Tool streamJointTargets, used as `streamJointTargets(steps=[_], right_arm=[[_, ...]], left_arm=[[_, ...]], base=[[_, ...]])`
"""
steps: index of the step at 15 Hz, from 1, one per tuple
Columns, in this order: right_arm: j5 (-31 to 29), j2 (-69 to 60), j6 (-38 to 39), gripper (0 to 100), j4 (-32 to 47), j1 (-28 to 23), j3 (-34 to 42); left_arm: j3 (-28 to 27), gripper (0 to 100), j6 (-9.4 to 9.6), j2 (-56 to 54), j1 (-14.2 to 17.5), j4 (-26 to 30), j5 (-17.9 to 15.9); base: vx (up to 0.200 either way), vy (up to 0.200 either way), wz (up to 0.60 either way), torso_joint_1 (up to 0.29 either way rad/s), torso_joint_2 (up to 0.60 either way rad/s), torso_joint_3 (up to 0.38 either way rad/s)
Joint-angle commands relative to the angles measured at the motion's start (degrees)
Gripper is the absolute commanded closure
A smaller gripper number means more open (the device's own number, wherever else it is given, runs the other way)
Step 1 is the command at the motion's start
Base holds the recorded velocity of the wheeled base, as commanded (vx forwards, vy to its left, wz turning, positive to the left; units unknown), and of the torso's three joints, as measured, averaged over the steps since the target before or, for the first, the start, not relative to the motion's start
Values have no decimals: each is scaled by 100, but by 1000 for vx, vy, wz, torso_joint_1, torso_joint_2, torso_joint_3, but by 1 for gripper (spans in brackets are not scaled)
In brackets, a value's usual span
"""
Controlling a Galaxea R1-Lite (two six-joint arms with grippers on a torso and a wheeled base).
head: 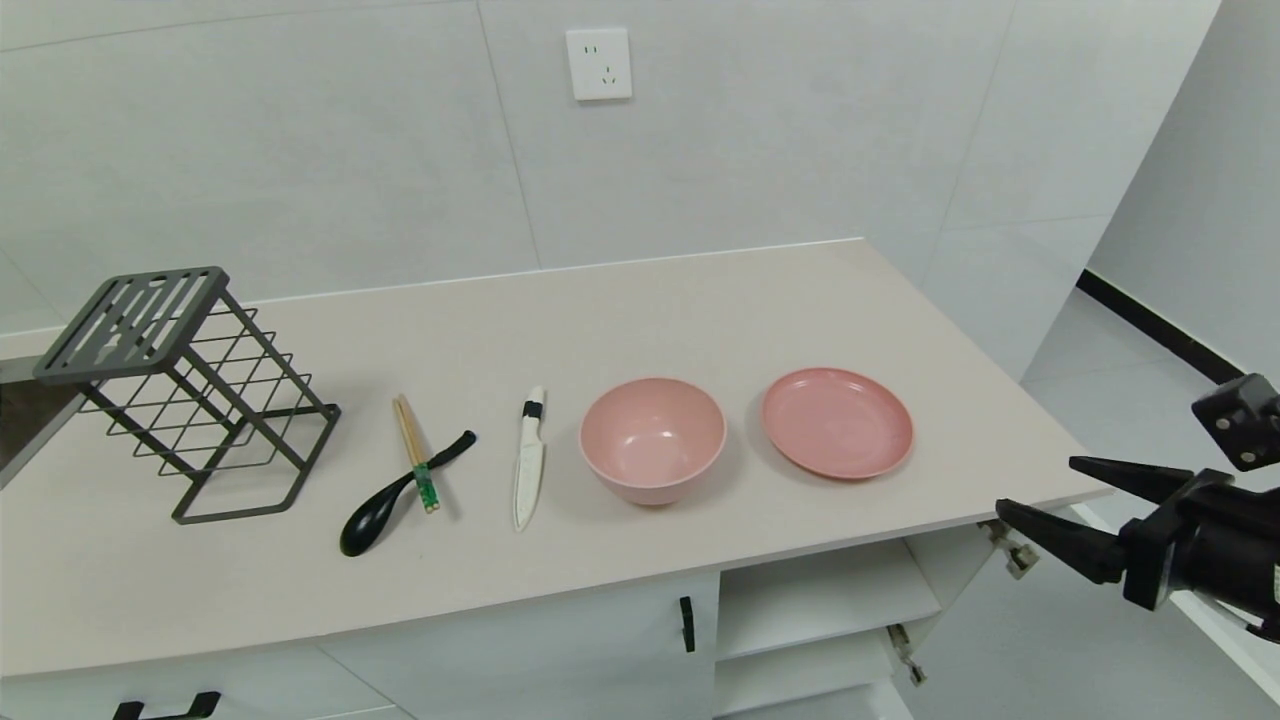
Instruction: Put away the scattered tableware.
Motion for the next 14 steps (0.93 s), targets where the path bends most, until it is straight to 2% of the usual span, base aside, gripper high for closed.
streamJointTargets(steps=[1,8,14], right_arm=[[-10,487,-6,0,-1,-1,-266],[-230,1964,161,0,69,-18,-1620],[-221,2922,161,0,61,69,-2472]], left_arm=[[0,0,-4,7,2,-4,2],[0,0,-21,7,2,-4,2],[0,0,-21,7,2,-4,2]], base=[[0,0,0,0,0,0],[0,0,0,0,0,0],[0,0,0,0,0,0]])
